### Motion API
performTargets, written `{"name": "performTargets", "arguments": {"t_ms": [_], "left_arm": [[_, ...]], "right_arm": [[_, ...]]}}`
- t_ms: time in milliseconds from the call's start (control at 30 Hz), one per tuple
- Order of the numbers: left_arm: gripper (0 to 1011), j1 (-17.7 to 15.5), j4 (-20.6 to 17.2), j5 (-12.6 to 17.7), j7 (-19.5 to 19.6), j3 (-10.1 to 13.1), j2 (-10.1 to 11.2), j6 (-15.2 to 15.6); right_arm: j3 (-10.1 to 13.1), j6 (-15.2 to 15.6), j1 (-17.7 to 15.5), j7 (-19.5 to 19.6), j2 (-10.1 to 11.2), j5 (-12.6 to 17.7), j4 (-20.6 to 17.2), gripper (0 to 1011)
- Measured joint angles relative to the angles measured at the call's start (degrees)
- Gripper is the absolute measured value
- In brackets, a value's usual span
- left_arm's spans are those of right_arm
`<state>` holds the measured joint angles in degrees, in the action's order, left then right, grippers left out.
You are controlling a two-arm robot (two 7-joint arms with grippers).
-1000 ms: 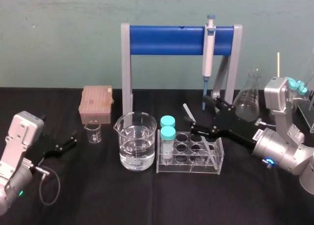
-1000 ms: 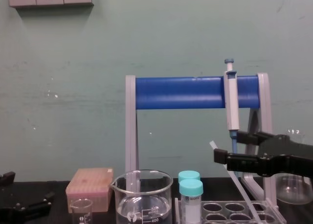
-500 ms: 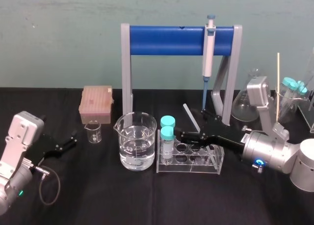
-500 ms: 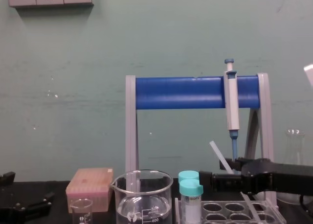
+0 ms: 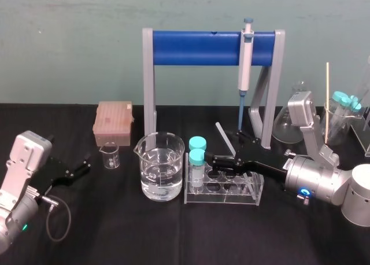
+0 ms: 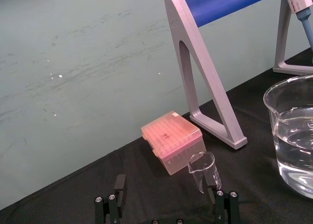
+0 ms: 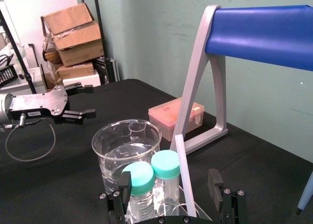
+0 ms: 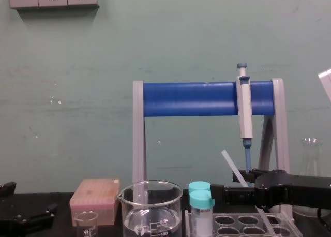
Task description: Pick up the stirring rod with one hand, then place it down.
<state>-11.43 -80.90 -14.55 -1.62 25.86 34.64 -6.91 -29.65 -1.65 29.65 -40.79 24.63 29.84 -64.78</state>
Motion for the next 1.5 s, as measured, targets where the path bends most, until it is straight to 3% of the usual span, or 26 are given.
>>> {"name": "performTargets", "arguments": {"t_ms": [233, 400, 600, 1267, 1500], "left_arm": [[1000, 0.00, 0.00, 0.00, 0.00, 0.00, 0.00, 0.00], [1000, 0.00, 0.00, 0.00, 0.00, 0.00, 0.00, 0.00], [1000, 0.00, 0.00, 0.00, 0.00, 0.00, 0.00, 0.00], [1000, 0.00, 0.00, 0.00, 0.00, 0.00, 0.00, 0.00], [1000, 0.00, 0.00, 0.00, 0.00, 0.00, 0.00, 0.00]], "right_arm": [[0.02, -0.06, 0.00, -0.06, 0.00, 0.03, 0.03, 1003], [0.05, -0.10, 0.00, -0.10, 0.00, 0.06, 0.04, 918], [0.08, -0.14, 0.00, -0.13, 0.00, 0.09, 0.04, 768], [0.09, -0.17, 0.00, -0.22, 0.00, 0.10, 0.04, 116], [0.09, -0.17, 0.00, -0.23, 0.00, 0.10, 0.04, 75]]}}
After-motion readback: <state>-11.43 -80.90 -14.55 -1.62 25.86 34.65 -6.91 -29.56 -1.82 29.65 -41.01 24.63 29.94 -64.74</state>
